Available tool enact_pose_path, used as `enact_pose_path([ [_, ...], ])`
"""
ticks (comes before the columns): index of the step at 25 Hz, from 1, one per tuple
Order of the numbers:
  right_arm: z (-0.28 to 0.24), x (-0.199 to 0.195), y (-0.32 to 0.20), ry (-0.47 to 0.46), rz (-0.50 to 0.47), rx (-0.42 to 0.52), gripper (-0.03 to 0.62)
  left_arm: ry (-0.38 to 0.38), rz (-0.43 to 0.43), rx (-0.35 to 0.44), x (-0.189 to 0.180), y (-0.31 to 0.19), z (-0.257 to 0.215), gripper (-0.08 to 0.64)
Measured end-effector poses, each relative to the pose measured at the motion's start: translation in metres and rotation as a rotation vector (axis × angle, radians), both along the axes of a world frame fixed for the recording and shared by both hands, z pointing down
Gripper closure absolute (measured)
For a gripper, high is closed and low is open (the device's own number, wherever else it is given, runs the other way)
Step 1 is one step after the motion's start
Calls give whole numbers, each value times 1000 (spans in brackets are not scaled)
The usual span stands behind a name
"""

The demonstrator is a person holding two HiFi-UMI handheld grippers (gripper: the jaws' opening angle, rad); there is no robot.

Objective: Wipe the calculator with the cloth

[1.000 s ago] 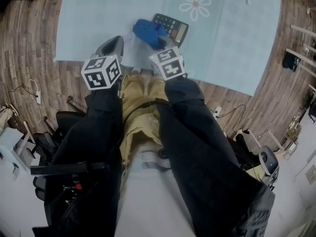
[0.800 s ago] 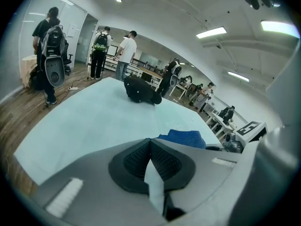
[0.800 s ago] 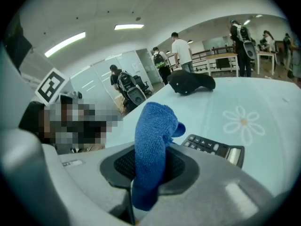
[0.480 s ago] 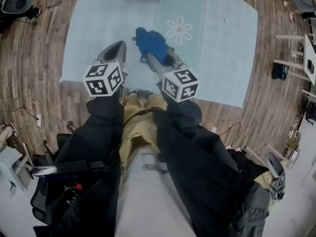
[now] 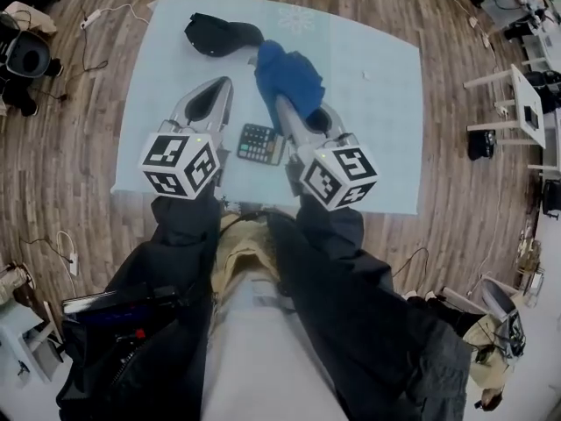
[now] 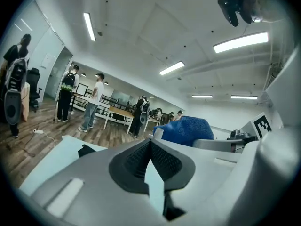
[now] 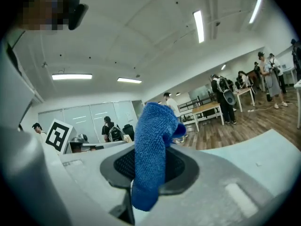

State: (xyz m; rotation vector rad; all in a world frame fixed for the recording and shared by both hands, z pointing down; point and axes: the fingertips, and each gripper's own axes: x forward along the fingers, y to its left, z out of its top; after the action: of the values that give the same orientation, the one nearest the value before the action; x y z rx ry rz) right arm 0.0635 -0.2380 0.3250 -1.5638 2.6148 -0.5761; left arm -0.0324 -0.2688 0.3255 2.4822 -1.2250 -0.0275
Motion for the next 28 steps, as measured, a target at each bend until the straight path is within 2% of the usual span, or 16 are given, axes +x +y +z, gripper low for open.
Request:
enact_pose_path([
  [8,-64,34,13,-45,76,166,502,11,-11,115,7,3,-56,560],
  [11,-75,42,18,-40,88,189,502,-1,-21,140,8,5,-68,560],
  [19,-88,55,23,-20,94,226,500,-32,24,165,20,10,-77,560],
  [28,-105,62,27,-6,111,281,499,-37,15,191,19,11,-86,560],
])
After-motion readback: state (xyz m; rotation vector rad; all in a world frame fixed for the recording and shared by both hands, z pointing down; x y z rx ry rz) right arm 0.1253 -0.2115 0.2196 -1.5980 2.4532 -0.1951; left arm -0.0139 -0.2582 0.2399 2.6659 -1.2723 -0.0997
